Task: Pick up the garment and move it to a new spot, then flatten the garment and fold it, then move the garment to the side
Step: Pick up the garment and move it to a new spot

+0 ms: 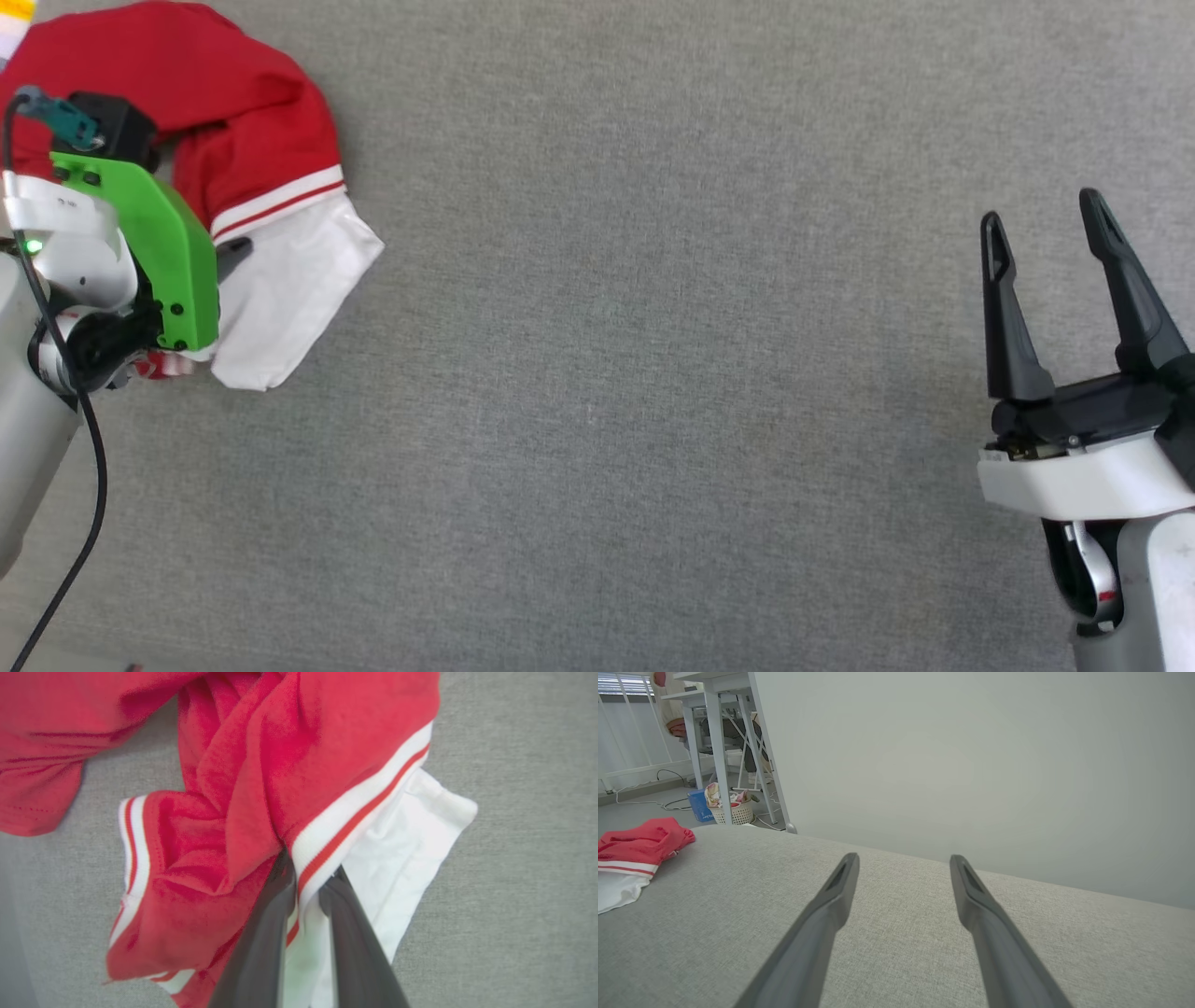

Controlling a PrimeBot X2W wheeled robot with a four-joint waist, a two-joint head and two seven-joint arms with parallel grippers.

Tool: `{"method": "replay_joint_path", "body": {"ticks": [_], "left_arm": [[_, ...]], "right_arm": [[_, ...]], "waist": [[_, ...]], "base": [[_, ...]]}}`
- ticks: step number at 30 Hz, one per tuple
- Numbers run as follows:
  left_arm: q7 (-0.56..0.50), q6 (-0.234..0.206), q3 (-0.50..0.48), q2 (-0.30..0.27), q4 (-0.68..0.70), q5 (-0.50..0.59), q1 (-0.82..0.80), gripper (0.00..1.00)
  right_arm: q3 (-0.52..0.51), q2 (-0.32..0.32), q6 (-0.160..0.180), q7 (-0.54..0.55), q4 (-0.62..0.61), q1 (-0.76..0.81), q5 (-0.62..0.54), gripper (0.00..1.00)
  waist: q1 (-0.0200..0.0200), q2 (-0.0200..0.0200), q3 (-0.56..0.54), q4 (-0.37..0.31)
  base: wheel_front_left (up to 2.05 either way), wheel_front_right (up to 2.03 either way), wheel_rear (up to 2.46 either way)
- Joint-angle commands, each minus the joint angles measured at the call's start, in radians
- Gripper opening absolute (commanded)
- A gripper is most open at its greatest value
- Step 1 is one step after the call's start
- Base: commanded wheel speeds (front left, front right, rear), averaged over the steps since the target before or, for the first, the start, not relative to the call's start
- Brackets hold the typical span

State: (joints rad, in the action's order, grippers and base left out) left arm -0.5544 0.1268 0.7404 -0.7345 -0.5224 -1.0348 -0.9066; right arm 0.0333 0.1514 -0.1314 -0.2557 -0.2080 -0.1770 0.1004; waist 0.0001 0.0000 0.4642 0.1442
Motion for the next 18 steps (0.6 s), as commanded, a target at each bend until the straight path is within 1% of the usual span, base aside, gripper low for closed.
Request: {"method": "replay_joint_path", "body": {"ticks": [1,4,6,10,13,15,18], "left_arm": [[0.014,0.004,0.012,-0.025,0.041,-0.008,0.013,0.00],[0.033,0.004,0.044,-0.064,0.144,-0.012,0.016,0.00],[0.040,0.004,0.068,-0.077,0.211,-0.011,0.017,0.00],[0.049,0.004,0.112,-0.073,0.331,-0.012,0.018,0.00],[0.056,0.004,0.149,-0.049,0.395,0.000,0.007,0.00],[0.060,0.004,0.175,-0.020,0.429,0.007,-0.005,0.00],[0.073,0.004,0.223,0.039,0.462,0.019,-0.034,0.00]], "right_arm": [[-0.006,-0.009,0.001,-0.006,0.005,0.020,0.006,1.00],[-0.011,-0.025,0.001,-0.006,0.010,0.042,0.008,1.00],[-0.014,-0.033,0.001,-0.006,0.012,0.052,0.010,1.00],[-0.018,-0.050,0.001,-0.006,0.014,0.063,0.015,1.00],[-0.020,-0.060,0.001,-0.006,0.015,0.066,0.018,1.00],[-0.023,-0.065,0.001,-0.006,0.014,0.066,0.020,1.00],[-0.032,-0.073,0.001,-0.006,0.012,0.064,0.022,1.00]], "waist": [[-0.0001,0.0000,-0.073,0.008],[-0.0001,0.0000,-0.113,0.010],[-0.0001,0.0000,-0.133,0.006],[-0.0001,0.0000,-0.164,-0.013],[-0.0001,0.0000,-0.174,-0.038],[-0.0001,0.0000,-0.177,-0.059],[-0.0001,0.0000,-0.174,-0.095]], "base": [[0.00,0.00,0.00],[0.00,0.00,0.00],[0.00,0.00,0.00],[0.00,0.00,0.00],[0.00,0.00,0.00],[0.00,0.00,0.00],[0.00,0.00,0.00]]}}
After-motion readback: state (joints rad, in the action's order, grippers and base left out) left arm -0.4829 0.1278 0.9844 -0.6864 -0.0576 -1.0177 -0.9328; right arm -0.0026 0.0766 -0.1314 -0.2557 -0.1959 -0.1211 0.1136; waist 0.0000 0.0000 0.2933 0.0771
